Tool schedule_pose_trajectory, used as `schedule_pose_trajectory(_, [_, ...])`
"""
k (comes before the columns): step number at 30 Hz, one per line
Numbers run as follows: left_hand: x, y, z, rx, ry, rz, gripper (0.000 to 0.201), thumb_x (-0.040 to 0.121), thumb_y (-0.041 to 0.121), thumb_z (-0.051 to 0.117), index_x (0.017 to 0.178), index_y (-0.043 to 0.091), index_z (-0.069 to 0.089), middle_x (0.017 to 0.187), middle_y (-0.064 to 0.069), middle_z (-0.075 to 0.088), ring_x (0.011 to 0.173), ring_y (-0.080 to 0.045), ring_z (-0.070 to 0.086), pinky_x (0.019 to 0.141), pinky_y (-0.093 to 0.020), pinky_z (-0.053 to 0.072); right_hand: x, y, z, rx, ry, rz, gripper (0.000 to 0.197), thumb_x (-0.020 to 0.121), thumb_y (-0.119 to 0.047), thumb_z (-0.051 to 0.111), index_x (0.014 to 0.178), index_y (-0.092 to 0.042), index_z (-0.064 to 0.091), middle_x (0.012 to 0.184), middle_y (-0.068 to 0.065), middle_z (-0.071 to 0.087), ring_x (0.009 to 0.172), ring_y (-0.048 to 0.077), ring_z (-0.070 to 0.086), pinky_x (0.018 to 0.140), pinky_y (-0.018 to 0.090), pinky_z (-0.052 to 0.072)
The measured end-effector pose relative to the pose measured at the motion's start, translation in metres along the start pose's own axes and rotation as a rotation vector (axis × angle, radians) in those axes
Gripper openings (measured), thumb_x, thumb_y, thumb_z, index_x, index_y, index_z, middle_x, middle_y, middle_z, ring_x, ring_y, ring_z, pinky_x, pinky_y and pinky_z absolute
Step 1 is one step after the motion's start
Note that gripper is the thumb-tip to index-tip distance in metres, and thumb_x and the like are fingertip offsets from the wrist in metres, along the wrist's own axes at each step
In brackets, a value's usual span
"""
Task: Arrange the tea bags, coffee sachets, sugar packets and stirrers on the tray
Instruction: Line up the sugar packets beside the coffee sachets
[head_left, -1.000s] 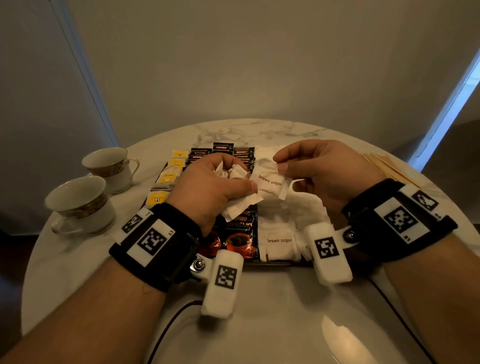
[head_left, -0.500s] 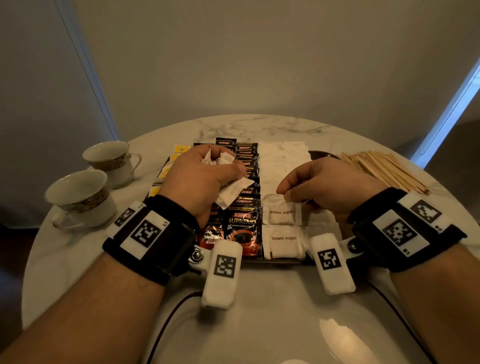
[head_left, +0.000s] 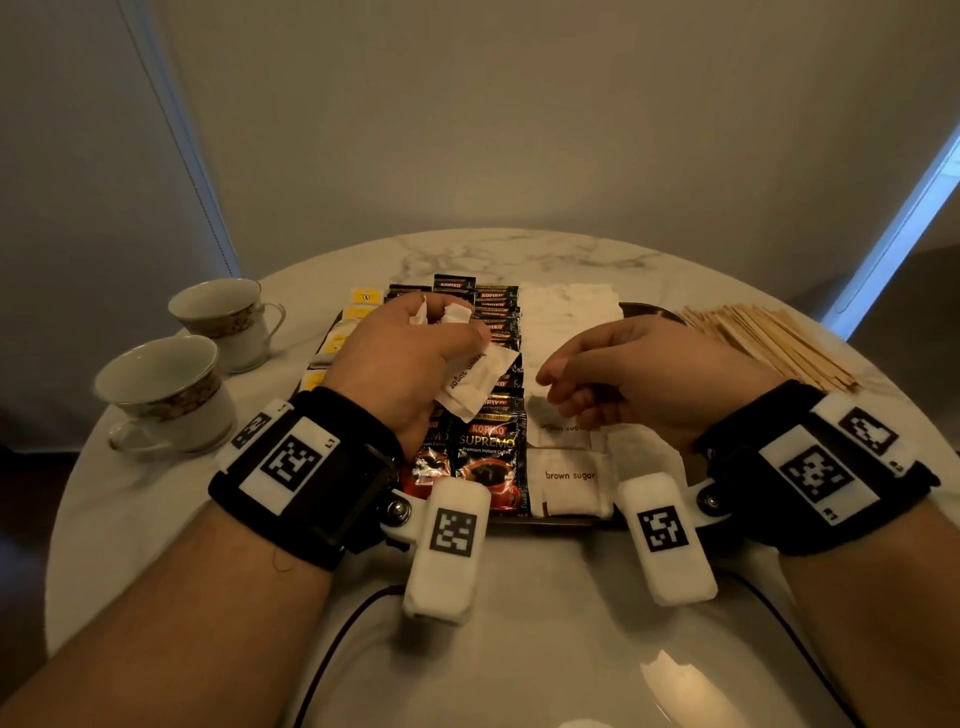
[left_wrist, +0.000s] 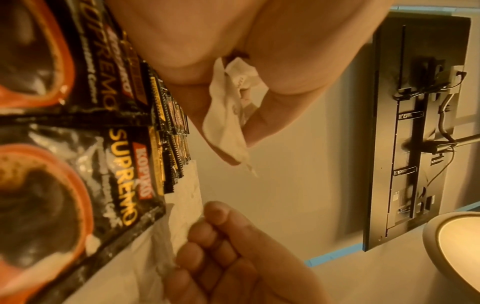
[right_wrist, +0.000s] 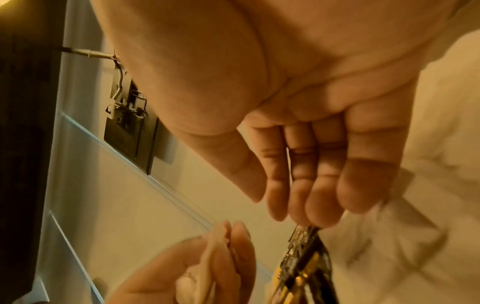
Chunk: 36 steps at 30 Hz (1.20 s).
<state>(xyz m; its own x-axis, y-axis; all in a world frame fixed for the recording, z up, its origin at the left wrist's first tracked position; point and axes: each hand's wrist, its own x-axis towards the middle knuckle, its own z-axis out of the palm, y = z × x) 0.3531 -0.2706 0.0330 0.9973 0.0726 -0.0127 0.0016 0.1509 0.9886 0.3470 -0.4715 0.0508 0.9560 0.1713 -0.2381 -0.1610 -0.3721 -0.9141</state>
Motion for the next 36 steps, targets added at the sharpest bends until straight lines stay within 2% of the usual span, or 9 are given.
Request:
schedule_pose_trajectory(2, [0.0,0.0,0.001,-0.018,-0.01,-0.028,0.026,0.087,-0.01,0.068,0.101,0.012,0.066,0.1,-0.013,0.076,0.086,-0.027,0.073,0.073,-0.04,0.06,0.0,0.0,0.003,-0.009,-0.036,0.041,0.015,0.098,-0.01,0.064,0.095,-0.004,0.078,0.092,0.019,0.075,0.08,0.025,0.065,0.078,0.034,0.059])
schedule_pose_trajectory(4, [0.0,-0.001,0.002,-0.031,-0.024,-0.049,0.029,0.086,-0.014,0.063,0.101,0.012,0.065,0.098,-0.011,0.077,0.09,-0.029,0.074,0.069,-0.039,0.06,-0.002,0.0,0.0,0.013,-0.003,0.025,0.016,0.098,-0.01,0.063,0.094,-0.003,0.077,0.092,0.02,0.075,0.078,0.025,0.066,0.077,0.034,0.06])
schedule_pose_trajectory(9, [0.0,-0.001,0.001,-0.022,-0.015,-0.039,0.028,0.088,-0.013,0.062,0.099,0.012,0.065,0.097,-0.01,0.077,0.088,-0.027,0.073,0.065,-0.037,0.059,-0.009,0.003,-0.011,0.156,0.125,-0.027,0.018,0.096,-0.015,0.067,0.087,-0.003,0.076,0.074,0.01,0.067,0.069,0.022,0.061,0.08,0.041,0.058])
schedule_pose_trajectory(13, [0.0,-0.002,0.001,-0.001,0.004,-0.029,0.029,0.088,-0.012,0.064,0.102,0.013,0.065,0.097,-0.008,0.077,0.092,-0.028,0.073,0.073,-0.04,0.061,-0.012,0.005,-0.01,0.102,0.122,0.01,0.018,0.095,-0.02,0.07,0.092,-0.003,0.076,0.077,0.009,0.068,0.072,0.021,0.062,0.082,0.042,0.057])
schedule_pose_trajectory(21, [-0.002,-0.003,0.002,-0.002,0.002,-0.027,0.031,0.089,-0.014,0.064,0.101,0.015,0.065,0.094,-0.007,0.077,0.082,-0.022,0.075,0.06,-0.033,0.06,-0.011,0.005,-0.008,0.105,0.134,-0.026,0.019,0.094,-0.022,0.071,0.094,-0.004,0.076,0.081,0.01,0.073,0.073,0.021,0.068,0.089,0.047,0.059])
schedule_pose_trajectory(28, [-0.003,-0.005,0.006,-0.045,-0.011,-0.019,0.028,0.09,-0.012,0.062,0.101,0.014,0.066,0.091,-0.005,0.077,0.083,-0.024,0.073,0.066,-0.038,0.058,-0.008,0.007,-0.009,0.143,0.168,-0.093,0.018,0.094,-0.021,0.071,0.091,-0.004,0.076,0.08,0.01,0.073,0.072,0.021,0.067,0.093,0.05,0.058])
schedule_pose_trajectory(30, [-0.004,-0.007,0.01,-0.106,-0.026,-0.006,0.028,0.092,-0.012,0.059,0.1,0.014,0.065,0.091,-0.004,0.077,0.084,-0.024,0.074,0.066,-0.038,0.058,-0.007,0.006,-0.008,0.179,0.165,-0.136,0.019,0.093,-0.023,0.073,0.09,-0.004,0.076,0.08,0.011,0.071,0.071,0.021,0.064,0.091,0.048,0.058])
schedule_pose_trajectory(34, [-0.011,-0.009,0.022,-0.294,-0.091,0.032,0.026,0.096,-0.012,0.055,0.099,0.013,0.059,0.086,-0.005,0.076,0.083,-0.022,0.076,0.064,-0.036,0.061,-0.008,0.002,0.002,0.144,-0.034,-0.151,0.034,0.078,-0.04,0.079,0.092,-0.009,0.075,0.084,0.007,0.073,0.073,0.02,0.065,0.075,0.036,0.058])
schedule_pose_trajectory(36, [-0.012,-0.011,0.025,-0.363,-0.11,0.023,0.024,0.096,-0.011,0.056,0.1,0.013,0.058,0.092,-0.009,0.075,0.091,-0.027,0.076,0.067,-0.039,0.062,-0.008,0.002,0.008,0.1,-0.066,-0.171,0.022,0.081,-0.03,0.08,0.092,-0.012,0.075,0.085,0.006,0.075,0.072,0.017,0.068,0.069,0.031,0.059])
